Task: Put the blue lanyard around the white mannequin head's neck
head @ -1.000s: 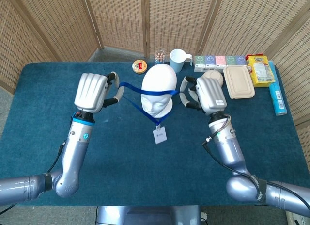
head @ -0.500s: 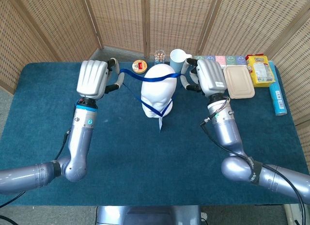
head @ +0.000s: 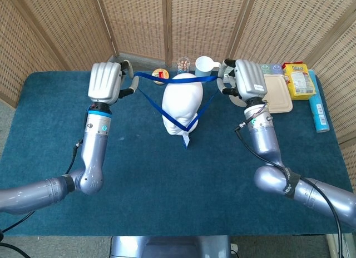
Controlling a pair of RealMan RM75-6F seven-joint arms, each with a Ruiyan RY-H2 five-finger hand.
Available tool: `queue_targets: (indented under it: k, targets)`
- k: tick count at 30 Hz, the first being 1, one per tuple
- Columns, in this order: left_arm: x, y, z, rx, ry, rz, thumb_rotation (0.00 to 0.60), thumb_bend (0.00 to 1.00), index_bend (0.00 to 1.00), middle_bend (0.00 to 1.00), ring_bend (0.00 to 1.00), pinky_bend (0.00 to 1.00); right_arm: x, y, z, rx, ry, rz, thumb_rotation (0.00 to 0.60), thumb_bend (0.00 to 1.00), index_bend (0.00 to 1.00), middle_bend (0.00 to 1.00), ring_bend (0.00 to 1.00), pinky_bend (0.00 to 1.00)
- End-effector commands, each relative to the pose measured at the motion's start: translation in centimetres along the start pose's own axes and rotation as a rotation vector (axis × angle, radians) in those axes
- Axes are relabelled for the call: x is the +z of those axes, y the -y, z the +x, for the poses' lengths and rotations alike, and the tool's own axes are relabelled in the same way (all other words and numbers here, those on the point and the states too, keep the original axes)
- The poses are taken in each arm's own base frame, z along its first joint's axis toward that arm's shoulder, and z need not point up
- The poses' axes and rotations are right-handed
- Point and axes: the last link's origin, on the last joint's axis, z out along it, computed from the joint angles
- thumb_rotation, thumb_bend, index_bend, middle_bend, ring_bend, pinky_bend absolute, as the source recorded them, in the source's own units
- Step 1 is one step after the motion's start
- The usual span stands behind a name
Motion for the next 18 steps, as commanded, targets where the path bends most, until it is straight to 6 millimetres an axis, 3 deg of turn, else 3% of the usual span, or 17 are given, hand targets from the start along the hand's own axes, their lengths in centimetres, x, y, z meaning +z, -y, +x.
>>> queue_targets:
  k: [1, 18]
  targets:
    - [0.3, 0.2, -0.6, 0.001, 0.018, 0.012, 0.491, 0.39, 0.61, 0.94, 1.0, 1.0, 0.3, -0.3, -0.2, -0.014, 0.006, -0.007, 0.579, 0.51, 0.66, 0.98, 1.0, 1.0]
    - [1.5, 1.0, -3.5, 0.018, 0.055, 0.059, 0.492, 0.39, 0.61, 0.94, 1.0, 1.0, 3.0, -1.5, -1.6, -0.116, 0.019, -0.043, 0.582, 0.51, 0.66, 0.98, 1.0, 1.0]
